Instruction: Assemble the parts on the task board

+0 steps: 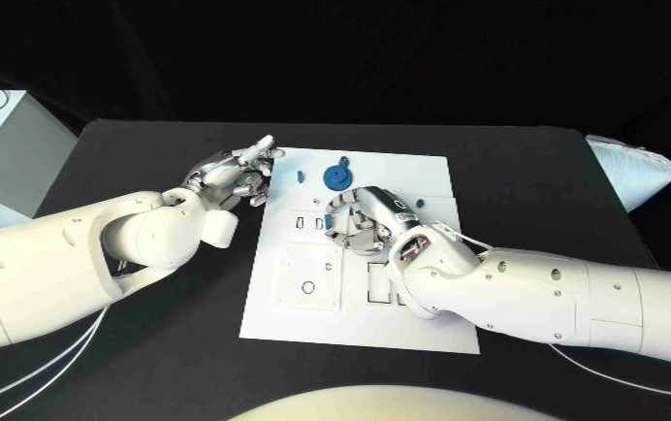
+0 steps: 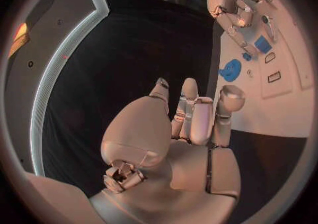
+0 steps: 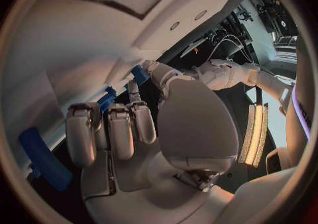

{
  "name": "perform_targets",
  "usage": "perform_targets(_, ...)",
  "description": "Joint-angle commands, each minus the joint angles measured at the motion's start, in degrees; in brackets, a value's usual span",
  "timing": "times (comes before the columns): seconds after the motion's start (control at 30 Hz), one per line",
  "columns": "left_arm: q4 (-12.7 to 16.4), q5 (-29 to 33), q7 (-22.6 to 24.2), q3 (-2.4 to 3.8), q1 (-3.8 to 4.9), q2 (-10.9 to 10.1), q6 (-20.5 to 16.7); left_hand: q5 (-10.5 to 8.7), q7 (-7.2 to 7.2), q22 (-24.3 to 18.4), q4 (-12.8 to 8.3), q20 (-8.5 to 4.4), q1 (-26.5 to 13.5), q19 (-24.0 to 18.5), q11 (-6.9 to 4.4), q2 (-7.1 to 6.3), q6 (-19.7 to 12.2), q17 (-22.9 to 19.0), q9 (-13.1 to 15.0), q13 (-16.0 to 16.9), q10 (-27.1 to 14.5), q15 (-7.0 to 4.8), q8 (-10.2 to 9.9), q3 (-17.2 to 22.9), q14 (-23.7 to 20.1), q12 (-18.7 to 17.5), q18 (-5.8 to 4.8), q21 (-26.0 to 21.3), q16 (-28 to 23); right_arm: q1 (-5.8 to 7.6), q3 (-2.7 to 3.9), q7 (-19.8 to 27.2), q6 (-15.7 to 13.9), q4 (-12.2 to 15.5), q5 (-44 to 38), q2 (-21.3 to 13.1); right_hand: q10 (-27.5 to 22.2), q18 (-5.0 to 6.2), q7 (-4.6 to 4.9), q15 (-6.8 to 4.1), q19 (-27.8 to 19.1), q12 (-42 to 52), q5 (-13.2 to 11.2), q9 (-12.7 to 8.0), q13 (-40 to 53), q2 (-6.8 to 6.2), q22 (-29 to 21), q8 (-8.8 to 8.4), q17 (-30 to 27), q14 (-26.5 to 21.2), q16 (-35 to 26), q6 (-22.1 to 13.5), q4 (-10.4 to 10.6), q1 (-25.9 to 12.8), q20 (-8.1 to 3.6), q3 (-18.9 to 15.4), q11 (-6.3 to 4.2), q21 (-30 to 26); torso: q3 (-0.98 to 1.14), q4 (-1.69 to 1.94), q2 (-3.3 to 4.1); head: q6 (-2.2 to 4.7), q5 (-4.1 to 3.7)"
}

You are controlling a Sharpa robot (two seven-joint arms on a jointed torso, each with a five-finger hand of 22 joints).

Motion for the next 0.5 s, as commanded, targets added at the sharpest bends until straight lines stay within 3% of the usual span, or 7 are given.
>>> perform_targets(0.03,0.0,-1.5,0.0,0.05,0.07,0.1,0.6,0.08,0.16,0.1,-0.1,-0.05,0.6,0.5,-0.19,-0.27,0.1,0.2,-0.1,-0.1,0.3,0.13,-0.2,-0.1,0.5,-0.4,0.73,0.3,0.2,-0.05,-0.01,0.8,-2.4,0.6,0.0,-0.3,-1.4,0.14,0.78,0.65,4.2,-1.2,-0.7,-1.0,6.3,2.32,12.5,-1.70,13.8,5.7,-0.2,-2.1,1.9,3.1,0.92,-9.6,0.71,0.1,0.02,-0.02,-0.06,0.19,-0.01)
perform_targets(0.1,-0.1,-2.7,-0.3,0.05,0.07,0.2,0.5,0.08,0.16,0.2,-0.2,-0.05,0.7,0.5,-0.19,-0.43,0.1,0.2,-0.1,-0.1,0.3,0.13,-0.2,-0.2,0.5,-0.4,0.71,0.3,0.2,-0.05,0.00,1.4,-3.6,1.1,0.5,-0.7,-2.1,0.15,1.51,1.28,4.3,-1.7,-1.6,-1.8,5.7,3.74,12.5,-3.17,13.8,5.7,-0.2,-3.5,5.4,6.8,1.27,-17.5,1.08,0.0,0.04,-0.06,-0.12,0.32,0.04)
perform_targets(0.17,-0.1,-4.1,-0.8,0.05,0.07,0.2,0.6,0.09,0.14,0.3,-0.3,-0.05,0.8,0.7,-0.20,-0.71,0.1,0.4,-0.2,-0.2,0.3,0.13,-0.2,-0.3,0.6,-0.4,0.69,0.4,0.3,-0.05,0.02,1.9,-4.4,1.6,0.9,-1.0,-2.2,0.18,1.59,1.36,4.2,-1.7,-1.8,-2.0,5.5,3.76,12.5,-3.48,13.8,5.7,-0.3,-3.5,7.3,8.1,1.38,-19.3,1.19,-0.1,0.03,-0.09,-0.17,0.34,0.05)
perform_targets(0.2,-0.2,-5.4,-1.3,0.05,0.07,0.3,0.6,0.10,0.10,0.5,-0.5,-0.06,1.0,0.8,-0.24,-1.00,0.2,0.6,-0.2,-0.2,0.4,0.11,-0.2,-0.3,0.7,-0.4,0.66,0.4,0.4,-0.02,0.06,2.8,-5.1,2.1,1.7,-1.4,-2.4,0.19,1.67,1.44,4.2,-1.7,-1.8,-2.2,5.3,3.71,12.5,-3.86,13.7,5.7,-0.3,-3.2,10.5,10.2,1.45,-21.1,1.22,-0.1,0.01,-0.11,-0.21,0.49,0.05)
perform_targets(0.23,-0.2,-6.1,-1.5,0.05,0.07,0.3,0.6,0.12,0.06,0.5,-0.6,-0.08,1.2,0.9,-0.27,-1.27,0.4,0.7,-0.2,-0.3,0.4,0.08,-0.1,-0.4,0.8,-0.4,0.66,0.5,0.4,0.01,0.09,3.4,-5.4,2.3,2.1,-1.5,-2.4,0.20,1.59,1.42,4.2,-1.7,-1.7,-2.3,5.2,3.74,12.5,-3.95,13.7,5.7,-0.3,-3.2,11.3,10.8,1.46,-21.4,1.32,-0.1,0.02,-0.12,-0.26,0.56,0.06)
perform_targets(0.37,-0.3,-12.5,-4.6,0.05,0.07,0.5,0.6,0.45,-0.88,1.4,-1.7,-0.65,3.0,1.7,-1.14,-2.37,2.9,1.9,0.4,-1.0,1.1,-0.62,1.2,1.0,1.6,-1.0,0.52,0.9,0.8,0.40,0.32,10.1,-7.2,3.8,6.5,-2.6,-2.3,0.30,1.11,1.10,4.0,-1.4,0.7,-2.1,5.2,5.38,12.2,-3.11,13.6,5.6,-0.3,-1.1,11.4,11.9,1.29,-20.5,0.91,-0.6,0.00,-0.15,-0.34,0.97,0.04)
perform_targets(0.5,-0.7,-17.9,-8.4,0.06,0.22,0.6,1.1,0.66,-2.41,2.6,-1.1,-1.79,3.0,2.9,-2.53,-3.76,5.5,3.1,2.0,-1.3,3.1,-1.89,3.0,3.5,2.4,-0.9,0.27,1.4,1.0,0.95,0.52,15.4,-8.4,4.7,11.0,-3.4,-2.5,0.46,0.70,0.71,3.7,-1.5,4.3,-1.9,5.0,5.86,11.8,-2.28,13.3,5.6,-0.5,0.0,11.2,12.6,0.91,-19.5,0.48,-1.3,0.10,-0.29,-0.69,1.13,0.26)
